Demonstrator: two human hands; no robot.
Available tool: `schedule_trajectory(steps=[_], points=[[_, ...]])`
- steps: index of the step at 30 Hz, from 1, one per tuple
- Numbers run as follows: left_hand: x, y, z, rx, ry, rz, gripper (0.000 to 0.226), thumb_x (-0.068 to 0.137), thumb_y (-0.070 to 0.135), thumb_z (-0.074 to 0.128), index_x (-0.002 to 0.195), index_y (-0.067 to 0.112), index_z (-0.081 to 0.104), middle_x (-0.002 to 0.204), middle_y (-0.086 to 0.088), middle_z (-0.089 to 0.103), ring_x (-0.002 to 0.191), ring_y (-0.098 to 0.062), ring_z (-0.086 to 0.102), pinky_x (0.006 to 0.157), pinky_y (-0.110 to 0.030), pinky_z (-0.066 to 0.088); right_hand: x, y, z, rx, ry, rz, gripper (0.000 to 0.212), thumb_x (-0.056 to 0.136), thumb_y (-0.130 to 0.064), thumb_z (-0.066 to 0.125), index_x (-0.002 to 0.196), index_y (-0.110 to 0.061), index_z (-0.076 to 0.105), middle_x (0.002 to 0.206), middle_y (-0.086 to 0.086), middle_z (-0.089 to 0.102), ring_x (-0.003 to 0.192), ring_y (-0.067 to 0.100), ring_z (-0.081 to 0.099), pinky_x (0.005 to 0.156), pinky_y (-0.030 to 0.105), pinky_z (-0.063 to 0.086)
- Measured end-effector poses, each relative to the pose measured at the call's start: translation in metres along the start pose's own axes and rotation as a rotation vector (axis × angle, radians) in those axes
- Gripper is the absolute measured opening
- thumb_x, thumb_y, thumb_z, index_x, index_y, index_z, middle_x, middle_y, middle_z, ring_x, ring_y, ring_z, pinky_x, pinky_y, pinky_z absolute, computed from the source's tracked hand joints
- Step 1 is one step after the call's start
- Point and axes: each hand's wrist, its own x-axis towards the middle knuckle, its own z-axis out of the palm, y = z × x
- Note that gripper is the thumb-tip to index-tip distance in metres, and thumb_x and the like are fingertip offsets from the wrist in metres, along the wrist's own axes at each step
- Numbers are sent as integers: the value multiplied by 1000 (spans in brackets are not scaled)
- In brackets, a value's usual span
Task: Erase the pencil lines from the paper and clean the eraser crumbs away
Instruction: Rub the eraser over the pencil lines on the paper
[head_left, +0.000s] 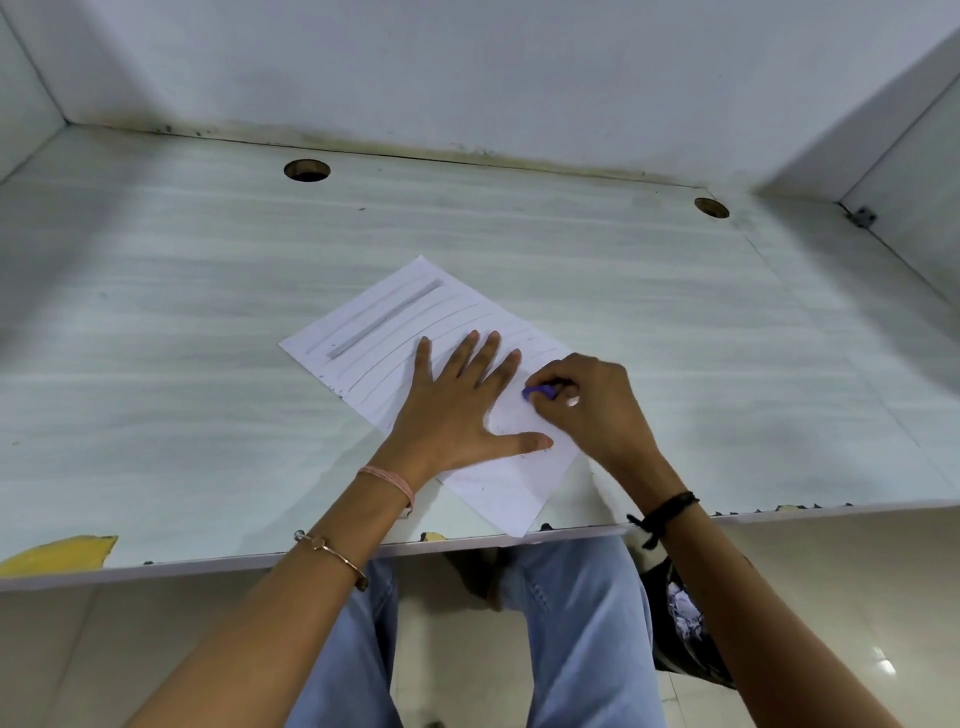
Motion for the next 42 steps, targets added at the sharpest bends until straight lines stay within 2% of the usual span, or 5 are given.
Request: schedule_trajectory(steps=[15,19,23,36,42], points=[[-2,0,0,-27,23,-14,112,62,96,10,155,36,-5,163,6,-17,149,-14,-18,115,-61,-14,11,10,-10,-13,110,86,12,75,-1,68,81,-9,74,76,-1,64,65,8,55,66,22,42],[0,1,0,8,2,-10,118,57,99,2,156,35,-6,163,5,-16,149,-15,-18,114,-62,-13,-5,-6,2,-50,-72,-59,18,71,0,67,82,-12,75,79,1,69,73,13,59,69,22,46],[-2,0,0,-30,15,-12,112,61,97,8,155,37,-6,163,6,-17,149,-14,-19,115,-60,-15,15,15,-18,-77,95,115,15,74,-1,65,80,-11,75,78,4,67,74,21,62,69,31,49],[-2,0,1,-7,15,-13,92,74,92,26,151,51,-3,163,4,-17,149,-17,-19,114,-61,-16,-3,-3,0,-45,-71,-43,15,74,-3,67,83,-12,74,79,0,67,71,11,58,67,19,44],[-1,0,0,-23,7,-16,93,71,94,23,150,52,-5,163,4,-18,149,-17,-20,114,-60,-17,12,11,-8,-37,85,69,9,77,-5,68,82,-10,74,78,5,67,70,17,59,67,26,47]])
